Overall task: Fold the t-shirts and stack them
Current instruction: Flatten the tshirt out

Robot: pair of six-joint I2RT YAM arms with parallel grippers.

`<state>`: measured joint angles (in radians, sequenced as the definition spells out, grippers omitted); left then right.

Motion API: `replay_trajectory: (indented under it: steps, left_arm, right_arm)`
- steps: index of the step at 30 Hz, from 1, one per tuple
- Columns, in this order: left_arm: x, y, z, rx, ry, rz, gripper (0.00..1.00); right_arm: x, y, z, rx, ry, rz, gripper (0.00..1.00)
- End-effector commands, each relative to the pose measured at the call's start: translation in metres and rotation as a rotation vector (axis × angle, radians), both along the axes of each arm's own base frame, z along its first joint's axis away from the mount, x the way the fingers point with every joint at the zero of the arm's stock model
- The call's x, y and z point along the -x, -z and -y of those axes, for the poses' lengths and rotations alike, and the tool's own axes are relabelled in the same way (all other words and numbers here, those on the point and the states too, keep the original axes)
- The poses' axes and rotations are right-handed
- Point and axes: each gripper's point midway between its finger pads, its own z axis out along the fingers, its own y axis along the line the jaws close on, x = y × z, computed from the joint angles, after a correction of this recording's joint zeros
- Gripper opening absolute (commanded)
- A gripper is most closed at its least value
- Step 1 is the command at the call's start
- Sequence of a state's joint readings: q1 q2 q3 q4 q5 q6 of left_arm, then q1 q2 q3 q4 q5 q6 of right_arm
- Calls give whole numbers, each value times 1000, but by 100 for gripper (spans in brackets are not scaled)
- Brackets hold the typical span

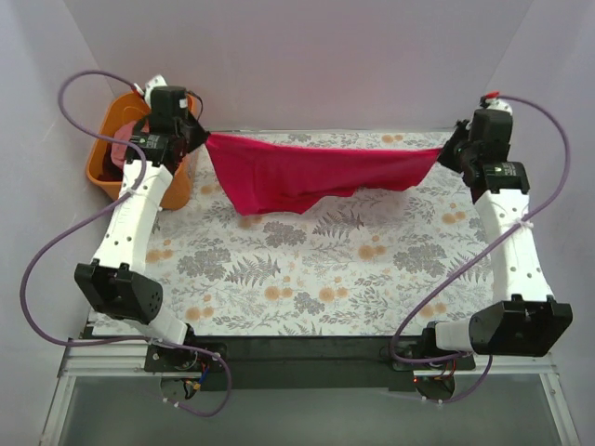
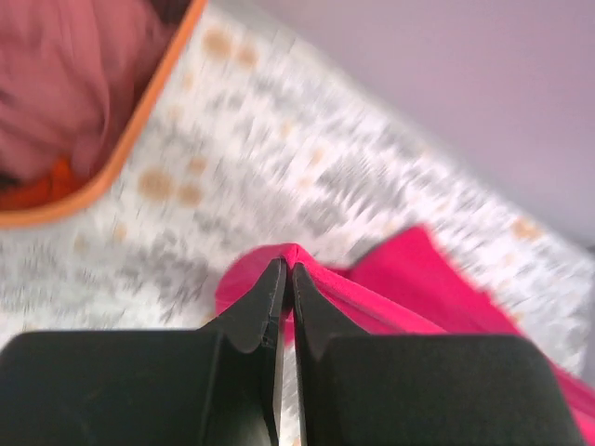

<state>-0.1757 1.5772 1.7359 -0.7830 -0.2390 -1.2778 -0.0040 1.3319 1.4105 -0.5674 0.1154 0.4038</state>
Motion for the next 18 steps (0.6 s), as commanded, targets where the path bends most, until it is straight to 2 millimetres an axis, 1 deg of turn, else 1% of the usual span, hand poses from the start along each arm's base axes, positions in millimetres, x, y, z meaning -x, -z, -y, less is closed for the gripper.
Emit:
replay_trajectory:
  steps: [1,2,3,4,5,6,7,8,9,10,11,12,13,14,15,16,18]
  left_arm:
    - [33,-100,-28,-48,-80,178,0]
    - [41,-120,-36,-62,-117,227,0]
    - [49,-139,-41,-73,-124,279,0]
    - [74,-171,-48,-68,-137,372,0]
    - [87,-188,-53,-70,-151,426,0]
    - [103,-205,-59,-84,-159,479,0]
    - [115,-224,-62,-78,-167,554,0]
    - [146,-248,-68,-66,-175,643,0]
    - [157,-254,-70,-71,-174,673,0]
    - [169,-267,-72,-73,-175,722,0]
    - [192,-280,-77,-69,-182,773,0]
    - [203,-290,-79,-67,-185,807,0]
    - [212,-298,-81,-81,-184,833,0]
    - [220,-305,-83,-88,-186,854,0]
    - [231,-318,-85,-88,-190,889,0]
    - [235,-323,-87,-97,-194,900,0]
    - [238,-332,-89,-113,-199,925,0]
  right_arm:
    - [20,-89,10,54,27,177,1]
    - [26,-108,12,72,24,220,1]
    - [32,-122,12,82,23,256,1]
    - [47,-143,14,94,28,314,1]
    - [58,-163,16,110,30,368,1]
    - [67,-174,16,116,32,398,1]
    - [86,-192,16,123,32,457,1]
    - [96,-202,16,132,26,489,1]
    - [105,-208,16,147,20,510,1]
    - [121,-219,16,154,19,551,1]
    - [129,-224,16,161,17,572,1]
    - [136,-227,16,176,13,587,1]
    - [151,-235,17,182,20,621,1]
    - [158,-239,17,189,22,639,1]
    - [164,-245,17,193,21,659,1]
    - [173,-250,17,204,21,680,1]
    - [178,-253,17,210,20,694,1]
